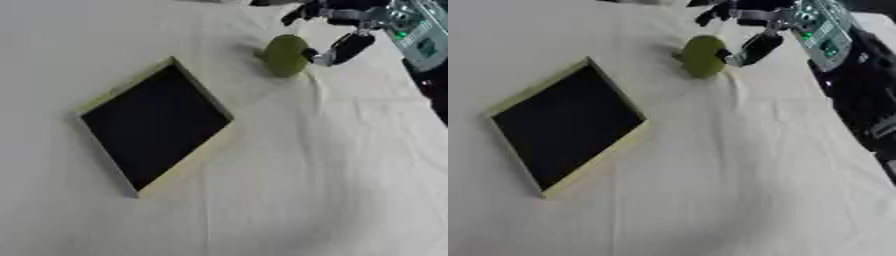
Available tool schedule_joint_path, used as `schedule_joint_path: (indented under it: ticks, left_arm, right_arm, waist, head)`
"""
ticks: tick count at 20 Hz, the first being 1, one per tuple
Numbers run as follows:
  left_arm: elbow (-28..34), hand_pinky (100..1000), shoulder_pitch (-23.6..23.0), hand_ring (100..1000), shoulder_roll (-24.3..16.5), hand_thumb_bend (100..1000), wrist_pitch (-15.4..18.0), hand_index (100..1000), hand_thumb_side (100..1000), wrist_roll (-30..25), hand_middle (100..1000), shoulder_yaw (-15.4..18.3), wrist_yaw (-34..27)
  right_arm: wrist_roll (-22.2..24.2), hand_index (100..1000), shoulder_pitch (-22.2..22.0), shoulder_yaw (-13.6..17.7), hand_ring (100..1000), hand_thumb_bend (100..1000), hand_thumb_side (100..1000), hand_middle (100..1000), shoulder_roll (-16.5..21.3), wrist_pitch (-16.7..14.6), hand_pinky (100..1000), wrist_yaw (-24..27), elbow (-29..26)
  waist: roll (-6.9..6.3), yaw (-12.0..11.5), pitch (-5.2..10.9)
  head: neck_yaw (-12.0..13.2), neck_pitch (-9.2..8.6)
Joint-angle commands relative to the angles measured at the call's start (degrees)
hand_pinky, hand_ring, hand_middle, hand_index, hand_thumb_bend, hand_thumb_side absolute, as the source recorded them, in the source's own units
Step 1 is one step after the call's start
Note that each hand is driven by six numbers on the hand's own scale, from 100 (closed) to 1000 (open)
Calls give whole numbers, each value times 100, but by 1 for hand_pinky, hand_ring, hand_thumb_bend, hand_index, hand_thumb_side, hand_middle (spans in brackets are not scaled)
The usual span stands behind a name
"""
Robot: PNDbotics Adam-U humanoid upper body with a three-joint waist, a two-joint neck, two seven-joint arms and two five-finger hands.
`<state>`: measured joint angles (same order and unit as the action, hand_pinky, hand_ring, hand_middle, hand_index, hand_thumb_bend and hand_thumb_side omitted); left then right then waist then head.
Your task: Pick up objects on the table and place them in the box.
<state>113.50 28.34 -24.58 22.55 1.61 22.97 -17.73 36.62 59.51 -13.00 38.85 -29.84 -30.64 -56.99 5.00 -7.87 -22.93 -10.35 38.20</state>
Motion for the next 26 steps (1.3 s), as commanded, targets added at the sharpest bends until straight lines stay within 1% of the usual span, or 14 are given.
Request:
schedule_joint_path:
  ticks: [1, 4, 5, 6, 9, 13, 14, 15, 16, 18, 20, 22, 23, 26]
  left_arm:
    - [109, 608, 83, 659, -96, 100, 5, 707, 520, -30, 566, -13, -18]
    - [109, 607, 102, 660, -84, 100, 7, 707, 522, -46, 566, -15, -28]
    - [109, 607, 108, 660, -81, 100, 8, 707, 524, -49, 566, -15, -32]
    - [109, 607, 115, 660, -78, 100, 7, 707, 525, -54, 566, -17, -36]
    - [109, 607, 130, 661, -68, 100, 1, 707, 528, -70, 567, -25, -50]
    - [109, 607, 141, 661, -57, 100, -8, 707, 530, -110, 567, -46, -72]
    - [109, 607, 141, 661, -55, 100, -11, 707, 530, -115, 567, -46, -77]
    - [109, 607, 140, 662, -55, 100, -14, 707, 531, -120, 567, -48, -81]
    - [109, 607, 137, 662, -55, 100, -17, 707, 532, -128, 567, -51, -84]
    - [109, 607, 132, 662, -55, 100, -21, 707, 533, -141, 567, -53, -87]
    - [109, 607, 130, 662, -55, 100, -26, 707, 533, -144, 567, -51, -90]
    - [109, 607, 127, 662, -59, 100, -30, 707, 533, -142, 568, -49, -90]
    - [109, 607, 123, 663, -62, 100, -32, 707, 534, -143, 568, -50, -90]
    - [109, 607, 112, 663, -69, 100, -39, 707, 534, -149, 568, -53, -86]
  right_arm:
    - [167, 1000, 139, 114, 1000, 112, 222, 896, 47, -243, 939, -177, 124]
    - [163, 1000, 145, 139, 1000, 126, 236, 899, -13, -279, 940, -334, 253]
    - [153, 1000, 149, 151, 1000, 134, 219, 900, -25, -290, 941, -386, 289]
    - [136, 999, 151, 172, 1000, 143, 234, 900, -34, -289, 941, -447, 334]
    - [35, 992, 156, 239, 1000, 172, 222, 889, -66, -285, 939, -652, 467]
    - [-142, 966, 163, 289, 1000, 179, 172, 809, -125, -355, 928, -905, 635]
    - [-186, 966, 166, 293, 1000, 179, 172, 809, -137, -383, 928, -946, 660]
    - [-223, 924, 168, 293, 1000, 140, 121, 742, -150, -417, 919, -963, 678]
    - [-258, 878, 169, 294, 999, 100, 111, 698, -163, -456, 906, -950, 690]
    - [-350, 812, 168, 308, 967, 100, 153, 630, -183, -510, 878, -850, 697]
    - [-457, 761, 163, 321, 939, 100, 178, 582, -194, -528, 846, -692, 690]
    - [-526, 753, 154, 307, 932, 100, 184, 576, -180, -534, 839, -508, 639]
    - [-538, 739, 153, 291, 908, 100, 188, 558, -166, -531, 816, -412, 593]
    - [-604, 722, 141, 235, 889, 100, 186, 538, -95, -495, 797, -118, 348]
  waist:
    - [-31, -11, 111]
    - [-27, -41, 81]
    - [-26, -50, 73]
    - [-23, -61, 63]
    - [-16, -84, 47]
    - [-14, -101, 44]
    - [-14, -102, 44]
    - [-15, -101, 45]
    - [-15, -98, 47]
    - [-18, -92, 50]
    - [-19, -85, 56]
    - [-18, -76, 64]
    - [-17, -69, 69]
    - [-13, -54, 86]
  head:
    - [-35, -15]
    - [-43, -17]
    - [-43, -16]
    - [-42, -16]
    - [-47, -18]
    - [-56, -34]
    - [-58, -34]
    - [-64, -31]
    - [-67, -28]
    - [-65, -23]
    - [-62, -18]
    - [-55, -14]
    - [-52, -11]
    - [-52, -1]
